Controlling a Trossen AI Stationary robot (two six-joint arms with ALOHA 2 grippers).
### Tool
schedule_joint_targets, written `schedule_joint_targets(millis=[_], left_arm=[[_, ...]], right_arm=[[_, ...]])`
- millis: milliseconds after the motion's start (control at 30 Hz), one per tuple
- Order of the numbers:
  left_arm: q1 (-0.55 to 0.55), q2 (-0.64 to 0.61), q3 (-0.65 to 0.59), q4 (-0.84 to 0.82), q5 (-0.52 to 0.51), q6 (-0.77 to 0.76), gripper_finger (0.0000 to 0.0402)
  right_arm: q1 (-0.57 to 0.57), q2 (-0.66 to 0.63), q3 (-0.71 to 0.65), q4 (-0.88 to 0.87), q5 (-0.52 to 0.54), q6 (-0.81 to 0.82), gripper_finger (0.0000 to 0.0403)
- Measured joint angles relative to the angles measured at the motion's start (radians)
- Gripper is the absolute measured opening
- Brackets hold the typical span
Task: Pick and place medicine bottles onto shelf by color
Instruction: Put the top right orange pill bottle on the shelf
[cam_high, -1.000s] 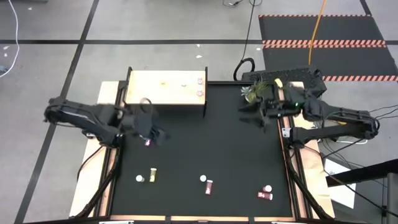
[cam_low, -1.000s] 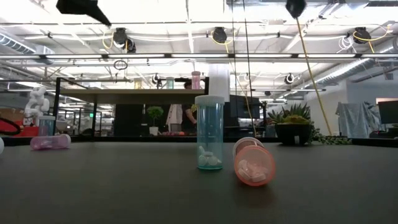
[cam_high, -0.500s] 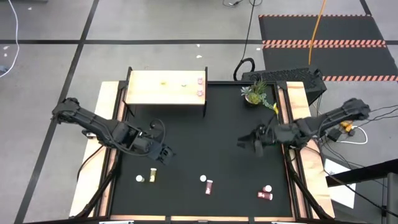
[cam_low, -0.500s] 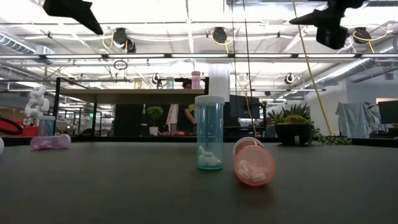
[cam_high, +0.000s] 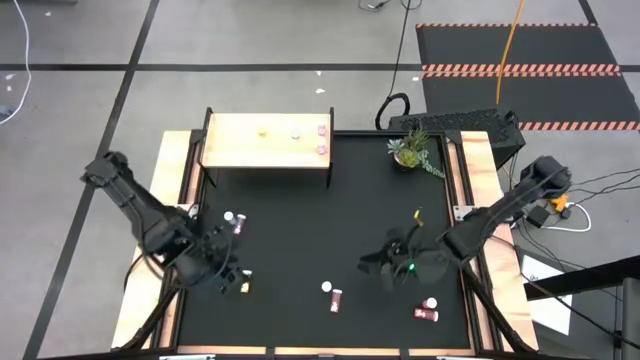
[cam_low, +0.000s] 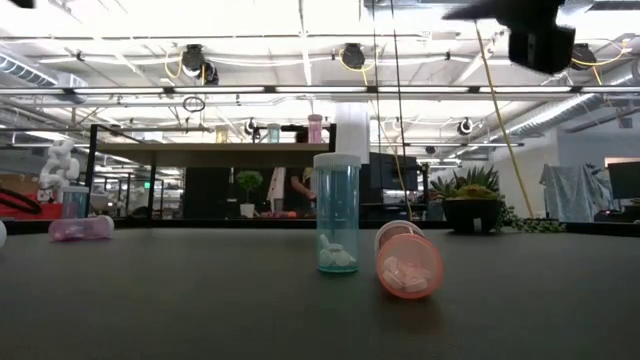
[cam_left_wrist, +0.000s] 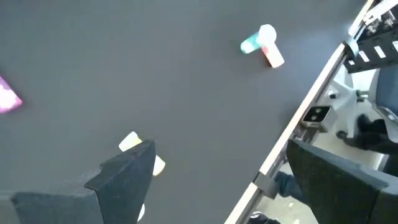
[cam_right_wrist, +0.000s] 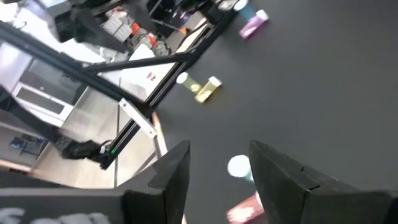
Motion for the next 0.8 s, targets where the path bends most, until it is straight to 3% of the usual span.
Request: schedule_joint_targets(millis=[133, 433, 600, 800], left_arm=[[-0.093, 0.000, -0.040, 0.001, -0.050, -0.078, 0.0360], [-0.211, 0.001, -0.200, -0.002, -0.057, -0.282, 0.0360], [-0.254, 0.000, -0.207, -0.019, -0.051, -0.294, 0.0360], [-0.300, 0.000, -0.207, -0.157, -0.073, -0.310, 0.0360]], right_arm=[[0.015, 0.108, 0.122, -0.030, 0.000, -0.005, 0.0157], [0.013, 0.244, 0.328, -0.105, 0.007, -0.014, 0.0157], [0.013, 0.284, 0.416, -0.107, 0.058, -0.044, 0.0157], [0.012, 0.345, 0.459, -0.083, 0.098, -0.098, 0.0157]])
